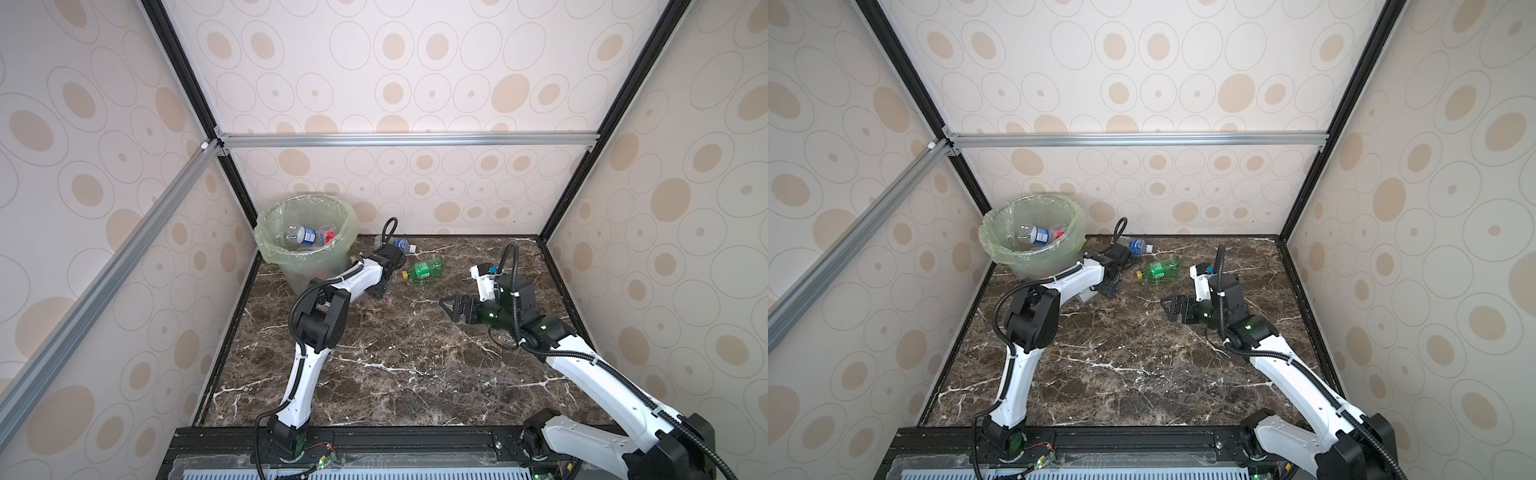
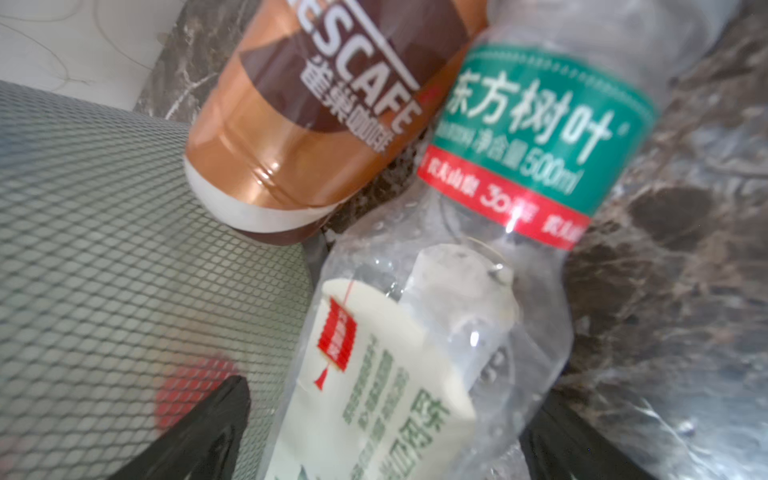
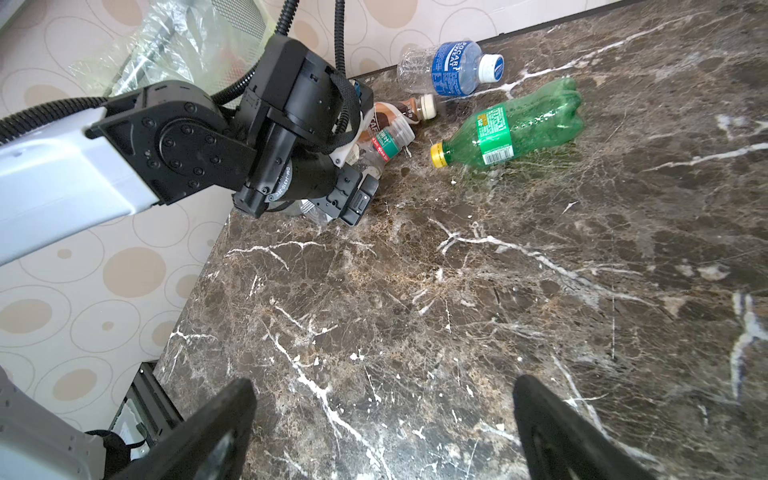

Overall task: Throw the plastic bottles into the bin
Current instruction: 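Lower the left gripper onto the white-labeled tea bottle beside the basket, then close the left gripper on the white-labeled tea bottle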

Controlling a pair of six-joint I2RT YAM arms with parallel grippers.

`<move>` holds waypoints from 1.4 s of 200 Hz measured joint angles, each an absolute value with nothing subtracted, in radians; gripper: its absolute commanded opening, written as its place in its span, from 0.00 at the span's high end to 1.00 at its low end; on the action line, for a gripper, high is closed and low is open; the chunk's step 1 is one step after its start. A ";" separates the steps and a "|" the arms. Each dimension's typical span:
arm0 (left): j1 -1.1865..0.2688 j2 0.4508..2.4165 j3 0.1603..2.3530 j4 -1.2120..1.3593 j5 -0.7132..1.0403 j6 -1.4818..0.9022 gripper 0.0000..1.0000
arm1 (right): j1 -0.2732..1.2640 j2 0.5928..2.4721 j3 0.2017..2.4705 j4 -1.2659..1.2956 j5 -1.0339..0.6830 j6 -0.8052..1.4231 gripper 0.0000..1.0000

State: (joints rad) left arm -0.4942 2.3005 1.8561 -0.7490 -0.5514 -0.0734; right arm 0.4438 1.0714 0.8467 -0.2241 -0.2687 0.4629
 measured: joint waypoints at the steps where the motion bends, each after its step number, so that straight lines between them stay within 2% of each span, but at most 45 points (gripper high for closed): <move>1: -0.494 2.300 1.856 -0.749 -0.551 -0.073 0.01 | 0.444 1.071 0.847 -0.224 -0.268 0.463 0.00; 112: -0.509 2.299 1.851 -0.768 -0.473 -0.088 0.10 | 0.444 1.068 0.830 -0.223 -0.260 0.467 0.00; 198: -0.579 2.235 1.746 -0.757 -0.427 -0.120 0.20 | 0.444 1.064 0.817 -0.222 -0.253 0.467 0.00; 280: -0.585 2.173 1.677 -0.717 -0.355 -0.148 0.39 | 0.444 1.044 0.804 -0.220 -0.246 0.467 0.00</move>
